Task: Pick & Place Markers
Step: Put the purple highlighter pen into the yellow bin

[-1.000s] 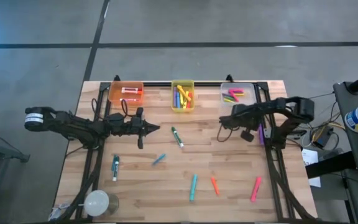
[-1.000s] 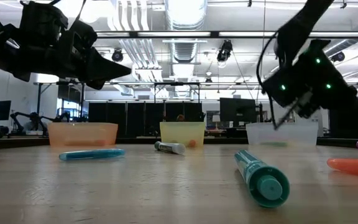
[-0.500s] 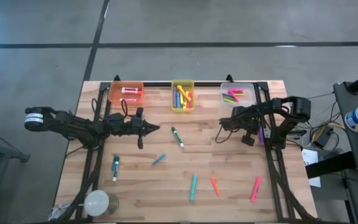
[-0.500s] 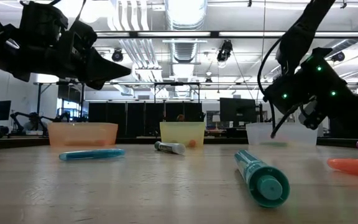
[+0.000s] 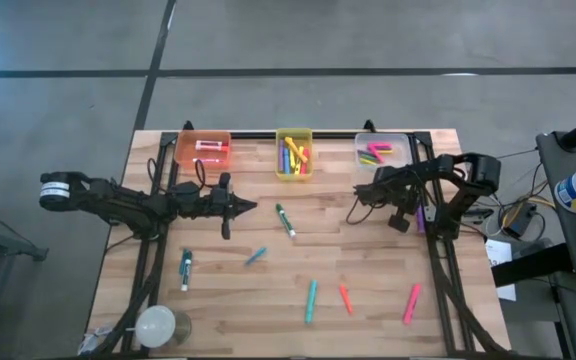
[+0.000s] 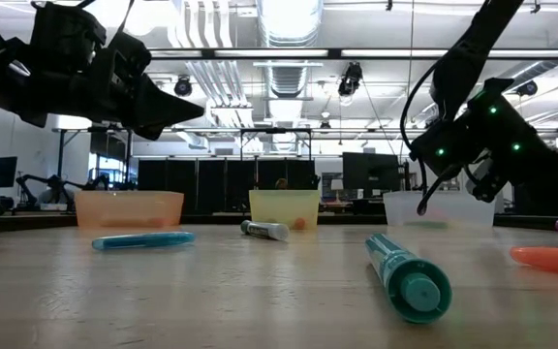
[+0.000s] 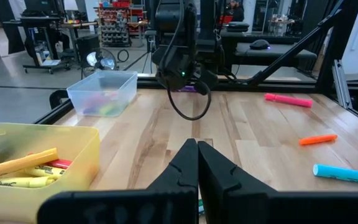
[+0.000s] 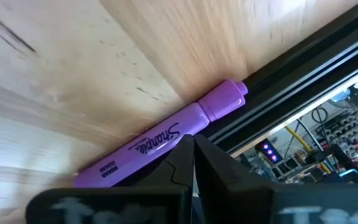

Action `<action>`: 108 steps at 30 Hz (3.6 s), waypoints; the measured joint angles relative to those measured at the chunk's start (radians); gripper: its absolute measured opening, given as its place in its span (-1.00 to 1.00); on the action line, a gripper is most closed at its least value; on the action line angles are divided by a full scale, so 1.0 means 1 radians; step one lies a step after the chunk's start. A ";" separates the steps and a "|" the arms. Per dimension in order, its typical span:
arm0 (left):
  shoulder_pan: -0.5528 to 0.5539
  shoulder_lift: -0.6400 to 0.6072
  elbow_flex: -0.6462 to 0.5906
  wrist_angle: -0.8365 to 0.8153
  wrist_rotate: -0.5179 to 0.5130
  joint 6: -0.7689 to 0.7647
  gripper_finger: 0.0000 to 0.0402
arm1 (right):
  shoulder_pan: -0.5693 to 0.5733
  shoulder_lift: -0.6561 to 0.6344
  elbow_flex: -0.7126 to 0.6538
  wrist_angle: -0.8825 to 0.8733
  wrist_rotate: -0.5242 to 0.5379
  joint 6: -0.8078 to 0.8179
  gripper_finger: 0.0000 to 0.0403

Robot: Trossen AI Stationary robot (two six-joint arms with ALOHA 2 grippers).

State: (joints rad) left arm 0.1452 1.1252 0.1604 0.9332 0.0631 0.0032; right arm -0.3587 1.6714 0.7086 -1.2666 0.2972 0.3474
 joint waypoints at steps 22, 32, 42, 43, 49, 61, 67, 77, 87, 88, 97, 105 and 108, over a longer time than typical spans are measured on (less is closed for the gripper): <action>0.000 0.000 0.000 0.000 -0.001 0.001 -1.00 | -0.234 0.001 -0.004 0.044 -0.018 -0.001 -0.96; 0.000 0.000 0.000 0.000 -0.001 0.000 -1.00 | -0.213 -0.013 0.015 0.053 -0.117 -0.013 -0.96; 0.000 0.000 0.000 -0.008 0.000 -0.005 -1.00 | -0.142 -0.165 0.065 0.055 -0.155 0.188 -0.87; 0.000 0.000 0.000 -0.011 0.000 -0.006 -1.00 | -0.136 -0.184 0.065 0.053 -0.168 0.222 -0.83; 0.000 0.000 0.000 -0.018 0.000 -0.006 -1.00 | -0.134 -0.244 0.037 0.077 -0.209 0.378 -0.53; 0.000 0.000 0.000 -0.022 0.000 -0.007 -1.00 | -0.111 -0.219 -0.049 0.428 -0.306 0.434 -0.28; 0.000 0.000 0.000 -0.022 0.000 -0.014 -1.00 | -0.073 -0.216 -0.043 0.443 -0.290 0.383 -0.48; 0.022 0.000 -0.006 -0.022 0.000 -0.006 -1.00 | 0.061 -0.320 0.059 0.530 -0.213 0.352 -0.71; 0.063 0.000 -0.029 -0.016 -0.001 0.023 -1.00 | 0.033 -0.165 0.286 0.993 -0.209 0.190 -0.67; 0.063 0.000 -0.033 -0.017 -0.001 0.025 -1.00 | 0.020 -0.120 0.339 0.993 -0.209 0.163 -0.67; 0.063 0.000 -0.037 -0.013 -0.002 0.024 -1.00 | -0.102 0.262 0.792 0.911 -0.264 0.046 -0.67; 0.063 0.000 -0.037 -0.014 -0.004 0.022 -1.00 | -0.171 0.462 0.974 0.772 -0.278 0.046 -0.64; 0.063 0.000 -0.037 -0.014 -0.004 0.020 -1.00 | -0.171 0.494 1.012 0.746 -0.283 0.038 -0.54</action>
State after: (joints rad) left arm 0.2081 1.1252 0.1238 0.9195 0.0589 0.0232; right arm -0.5293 2.1658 1.7208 -0.5201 0.0139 0.3852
